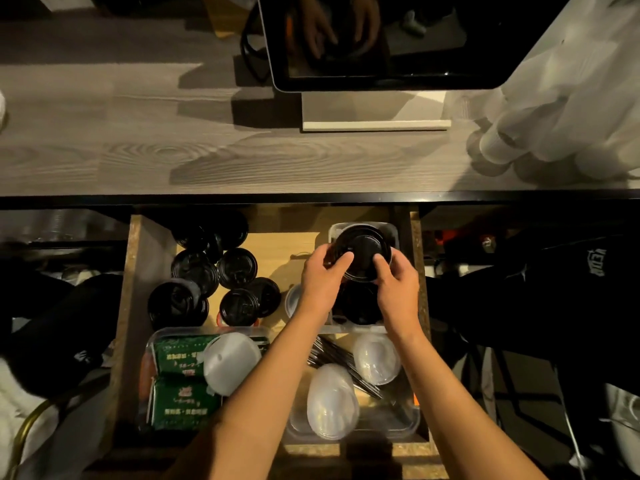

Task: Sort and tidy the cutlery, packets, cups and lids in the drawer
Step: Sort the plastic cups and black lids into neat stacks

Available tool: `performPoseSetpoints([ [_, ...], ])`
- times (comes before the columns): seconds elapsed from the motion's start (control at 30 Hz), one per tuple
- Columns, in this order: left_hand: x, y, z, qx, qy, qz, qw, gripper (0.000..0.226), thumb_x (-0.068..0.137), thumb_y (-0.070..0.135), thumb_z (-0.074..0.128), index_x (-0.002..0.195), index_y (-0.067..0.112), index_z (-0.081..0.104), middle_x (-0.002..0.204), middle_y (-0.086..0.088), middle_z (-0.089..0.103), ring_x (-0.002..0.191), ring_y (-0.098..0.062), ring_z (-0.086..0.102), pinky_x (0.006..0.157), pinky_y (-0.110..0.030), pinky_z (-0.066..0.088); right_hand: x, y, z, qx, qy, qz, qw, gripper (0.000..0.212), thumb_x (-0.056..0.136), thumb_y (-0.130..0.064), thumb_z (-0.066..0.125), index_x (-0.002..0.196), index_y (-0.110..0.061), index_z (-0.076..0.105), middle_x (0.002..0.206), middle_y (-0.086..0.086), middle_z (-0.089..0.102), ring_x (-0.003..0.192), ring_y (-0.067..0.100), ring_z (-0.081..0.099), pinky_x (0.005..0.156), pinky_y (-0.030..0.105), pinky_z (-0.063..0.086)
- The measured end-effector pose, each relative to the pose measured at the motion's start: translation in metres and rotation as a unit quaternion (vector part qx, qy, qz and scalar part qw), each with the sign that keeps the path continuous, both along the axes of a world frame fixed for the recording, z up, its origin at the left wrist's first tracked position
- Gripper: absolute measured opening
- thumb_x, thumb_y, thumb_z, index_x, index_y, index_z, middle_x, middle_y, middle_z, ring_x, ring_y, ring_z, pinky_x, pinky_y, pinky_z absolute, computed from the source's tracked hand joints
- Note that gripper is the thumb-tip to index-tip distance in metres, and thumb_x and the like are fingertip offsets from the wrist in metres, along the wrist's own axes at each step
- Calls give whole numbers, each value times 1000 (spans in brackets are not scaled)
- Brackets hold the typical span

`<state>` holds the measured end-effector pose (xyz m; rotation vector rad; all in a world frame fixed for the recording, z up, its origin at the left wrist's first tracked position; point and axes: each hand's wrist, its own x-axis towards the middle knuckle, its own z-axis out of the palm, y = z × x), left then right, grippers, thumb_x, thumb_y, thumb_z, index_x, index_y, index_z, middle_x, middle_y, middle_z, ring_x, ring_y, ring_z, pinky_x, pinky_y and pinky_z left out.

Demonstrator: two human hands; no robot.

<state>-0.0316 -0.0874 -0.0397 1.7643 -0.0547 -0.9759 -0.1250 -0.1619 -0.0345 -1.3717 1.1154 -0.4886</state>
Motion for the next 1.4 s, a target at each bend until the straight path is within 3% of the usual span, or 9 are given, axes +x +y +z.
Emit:
performPoseSetpoints([
  [0.17,6,18,31,-123,198,130,964,34,97,15,60,131,11,57,117,-12,71,103,-22,69,82,-31,57,13,24,25,98,-41,5,994,35,85,-30,67,117,-15,62,89,24,62,78,33,57,71,46,49],
  [0.27,16,39,43,-172,243,199,934,35,98,8,57,132,7,54,114,-19,70,92,-24,73,72,-33,60,19,44,38,117,-56,17,991,13,93,-16,63,105,-11,67,89,22,68,81,32,66,72,43,55],
  [0.4,27,72,57,-150,214,169,950,18,99,8,55,116,11,59,108,-16,70,87,-20,74,72,-34,60,26,67,50,65,-4,47,997,8,91,-12,67,90,-10,75,81,9,74,81,29,72,70,40,60],
  [0.53,38,110,72,-183,229,167,941,37,93,10,61,130,9,53,122,-20,66,102,-27,70,79,-40,59,35,93,63,61,10,20,998,14,86,-5,72,98,-10,75,78,11,74,69,20,72,60,24,57],
  [0.77,59,165,103,-137,214,138,957,67,79,38,71,138,15,49,144,-10,51,123,-34,58,68,-51,61,54,136,97,91,12,-59,994,2,89,-2,62,89,-2,65,68,7,67,57,12,68,62,34,60],
  [0.9,74,197,114,-113,176,137,968,22,100,19,57,122,18,54,130,-13,59,105,-32,65,56,-40,62,60,148,110,115,-14,-154,981,8,91,-1,58,93,-7,64,70,8,61,55,13,59,63,36,60],
  [1.07,96,238,113,-66,76,126,987,16,101,23,57,116,20,60,121,-14,66,101,-35,68,49,-26,54,44,157,107,53,54,-152,985,16,89,1,59,79,-10,65,76,10,66,76,23,66,57,32,57],
  [1.23,98,267,99,-18,17,93,995,20,103,26,53,114,13,63,83,-11,74,62,-19,69,48,-26,52,24,193,82,88,108,-99,985,10,91,-6,64,93,-11,72,89,10,73,90,28,71,76,45,60],
  [1.4,93,287,71,32,3,77,997,27,105,26,46,117,11,65,107,-12,69,97,-23,65,78,-33,51,23,238,61,47,199,26,979,22,86,-5,64,69,-14,73,68,6,72,73,27,71,71,47,58],
])
